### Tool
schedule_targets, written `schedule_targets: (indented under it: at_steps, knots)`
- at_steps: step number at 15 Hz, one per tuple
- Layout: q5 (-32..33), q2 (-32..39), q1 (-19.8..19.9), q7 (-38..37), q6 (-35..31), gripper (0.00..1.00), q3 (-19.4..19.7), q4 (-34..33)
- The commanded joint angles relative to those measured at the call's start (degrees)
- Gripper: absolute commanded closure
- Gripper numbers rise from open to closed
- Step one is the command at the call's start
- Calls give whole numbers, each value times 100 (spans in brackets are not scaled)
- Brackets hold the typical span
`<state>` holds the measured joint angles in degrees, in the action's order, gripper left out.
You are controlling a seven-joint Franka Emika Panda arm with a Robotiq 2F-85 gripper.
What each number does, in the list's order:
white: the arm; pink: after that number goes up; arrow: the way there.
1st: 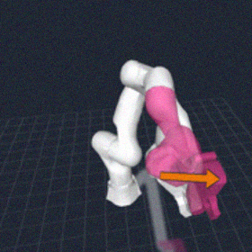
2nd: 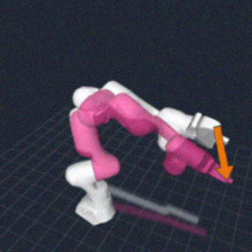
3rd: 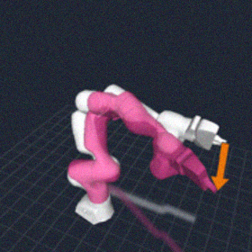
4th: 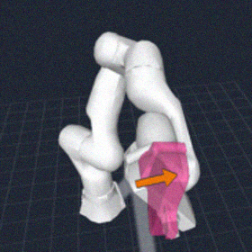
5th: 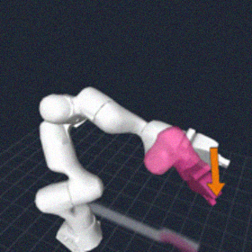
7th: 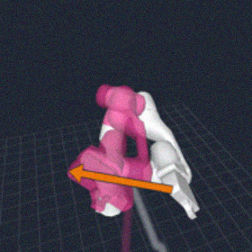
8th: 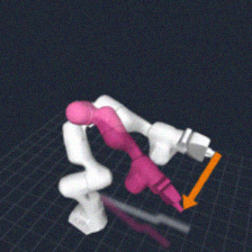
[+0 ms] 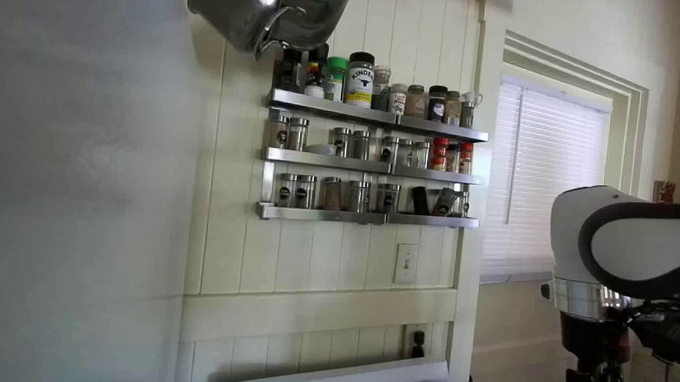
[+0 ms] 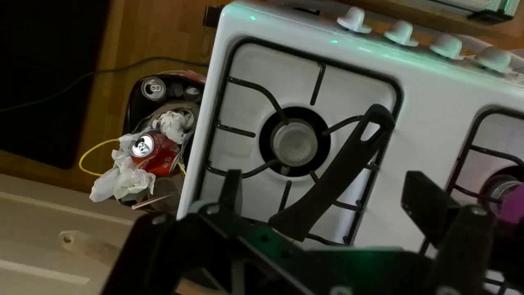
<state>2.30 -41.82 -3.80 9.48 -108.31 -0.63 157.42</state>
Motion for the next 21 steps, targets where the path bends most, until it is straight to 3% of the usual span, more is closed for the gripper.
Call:
schedule_targets:
  at_steps: [1, 7, 15, 21]
  knots:
    - [18, 3, -31, -19, 11, 0, 27, -8]
    - [95, 113, 0, -155, -83, 0, -66, -161]
    - [549, 1769, 38, -812, -163, 0, -604, -1949]
    - [1373, 3273, -26, -1259, 588, 0, -996, -3456]
